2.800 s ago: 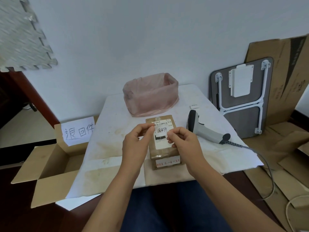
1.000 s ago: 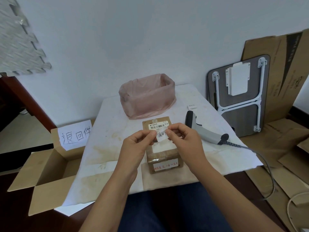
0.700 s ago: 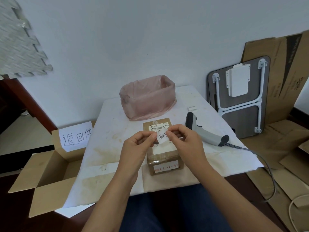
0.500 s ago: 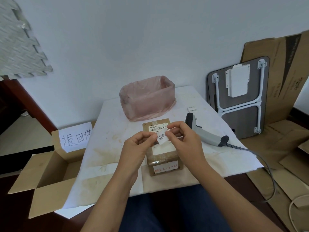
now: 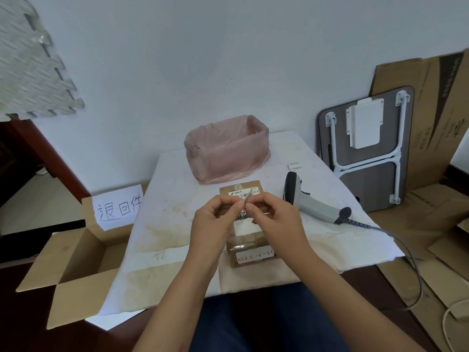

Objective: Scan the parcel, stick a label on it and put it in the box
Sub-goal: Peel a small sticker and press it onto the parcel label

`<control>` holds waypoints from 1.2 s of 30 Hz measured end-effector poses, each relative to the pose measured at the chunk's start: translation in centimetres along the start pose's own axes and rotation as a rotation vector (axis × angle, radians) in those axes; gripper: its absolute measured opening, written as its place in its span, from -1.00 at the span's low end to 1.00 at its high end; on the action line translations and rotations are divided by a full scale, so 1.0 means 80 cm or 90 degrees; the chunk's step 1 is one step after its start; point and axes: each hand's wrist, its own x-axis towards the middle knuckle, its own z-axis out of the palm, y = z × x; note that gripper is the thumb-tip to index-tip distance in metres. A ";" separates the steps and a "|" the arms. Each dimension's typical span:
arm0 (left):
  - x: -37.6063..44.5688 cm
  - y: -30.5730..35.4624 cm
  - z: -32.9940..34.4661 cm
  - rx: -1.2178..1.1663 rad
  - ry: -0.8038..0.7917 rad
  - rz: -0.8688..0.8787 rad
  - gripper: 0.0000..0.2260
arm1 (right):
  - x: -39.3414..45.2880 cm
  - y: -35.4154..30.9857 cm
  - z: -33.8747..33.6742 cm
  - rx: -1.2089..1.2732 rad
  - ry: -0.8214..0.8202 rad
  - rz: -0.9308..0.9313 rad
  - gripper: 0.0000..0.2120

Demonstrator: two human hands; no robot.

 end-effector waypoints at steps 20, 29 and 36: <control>-0.001 -0.002 0.002 0.095 0.007 0.028 -0.94 | 0.002 0.001 -0.001 0.028 0.014 0.030 -0.95; 0.020 0.000 0.002 -0.036 0.025 -0.051 -0.86 | 0.017 -0.005 -0.001 0.207 -0.017 0.151 -0.90; 0.061 0.011 -0.006 -0.045 0.078 -0.042 -0.86 | 0.053 -0.007 0.002 0.289 -0.014 0.203 -0.87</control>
